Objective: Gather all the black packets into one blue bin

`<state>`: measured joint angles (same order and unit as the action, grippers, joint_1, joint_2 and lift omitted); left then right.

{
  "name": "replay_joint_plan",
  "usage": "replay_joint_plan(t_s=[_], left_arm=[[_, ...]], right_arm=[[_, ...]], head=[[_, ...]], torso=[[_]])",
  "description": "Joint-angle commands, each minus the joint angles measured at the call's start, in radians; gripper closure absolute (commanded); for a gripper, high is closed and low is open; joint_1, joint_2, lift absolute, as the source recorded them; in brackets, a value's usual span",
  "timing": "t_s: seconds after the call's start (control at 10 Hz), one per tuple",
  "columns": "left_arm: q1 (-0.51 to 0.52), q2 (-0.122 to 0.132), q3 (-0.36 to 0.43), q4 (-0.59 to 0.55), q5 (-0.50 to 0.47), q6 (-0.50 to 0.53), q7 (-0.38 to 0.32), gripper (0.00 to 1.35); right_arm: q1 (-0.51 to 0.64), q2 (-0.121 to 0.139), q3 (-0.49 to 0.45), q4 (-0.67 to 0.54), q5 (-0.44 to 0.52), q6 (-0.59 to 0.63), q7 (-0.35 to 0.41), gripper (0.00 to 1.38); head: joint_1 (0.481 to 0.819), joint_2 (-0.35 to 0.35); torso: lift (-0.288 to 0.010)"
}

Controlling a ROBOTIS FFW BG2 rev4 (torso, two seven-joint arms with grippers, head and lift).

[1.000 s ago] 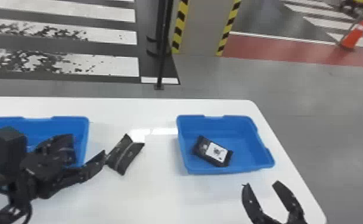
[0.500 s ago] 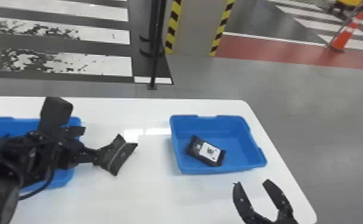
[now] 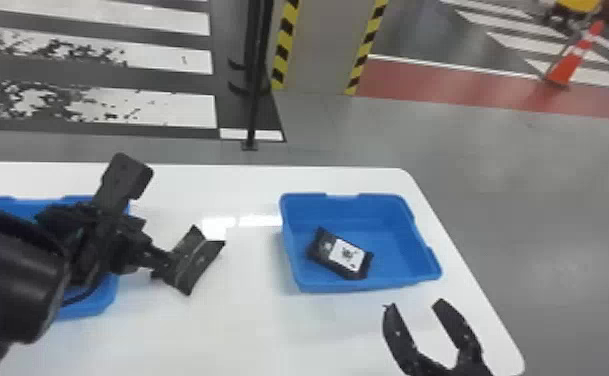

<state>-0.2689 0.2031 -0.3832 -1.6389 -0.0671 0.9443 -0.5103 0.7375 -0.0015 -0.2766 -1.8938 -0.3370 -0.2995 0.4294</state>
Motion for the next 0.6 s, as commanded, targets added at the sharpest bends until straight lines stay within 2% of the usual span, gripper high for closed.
replay_joint_plan(t_s=[0.0, 0.1, 0.2, 0.5], left_arm=[[-0.058, 0.004, -0.067, 0.077, 0.005, 0.001, -0.010, 0.08], [-0.121, 0.002, -0.139, 0.177, 0.015, -0.053, -0.033, 0.08], [-0.166, 0.001, -0.195, 0.226, 0.025, -0.053, -0.036, 0.07], [-0.193, -0.004, -0.233, 0.261, 0.003, -0.017, -0.025, 0.07]], right_arm=[[-0.004, 0.002, 0.003, 0.003, -0.002, 0.000, 0.000, 0.20], [-0.006, 0.002, 0.005, 0.008, -0.002, 0.000, 0.000, 0.20], [-0.011, 0.002, 0.011, 0.015, -0.006, 0.000, 0.000, 0.20], [-0.011, 0.002, 0.013, 0.025, -0.018, 0.000, 0.000, 0.20]], head=[[0.695, -0.289], [0.695, -0.295], [0.695, -0.310], [0.695, -0.326]], torso=[[-0.110], [-0.110], [-0.110], [-0.110]])
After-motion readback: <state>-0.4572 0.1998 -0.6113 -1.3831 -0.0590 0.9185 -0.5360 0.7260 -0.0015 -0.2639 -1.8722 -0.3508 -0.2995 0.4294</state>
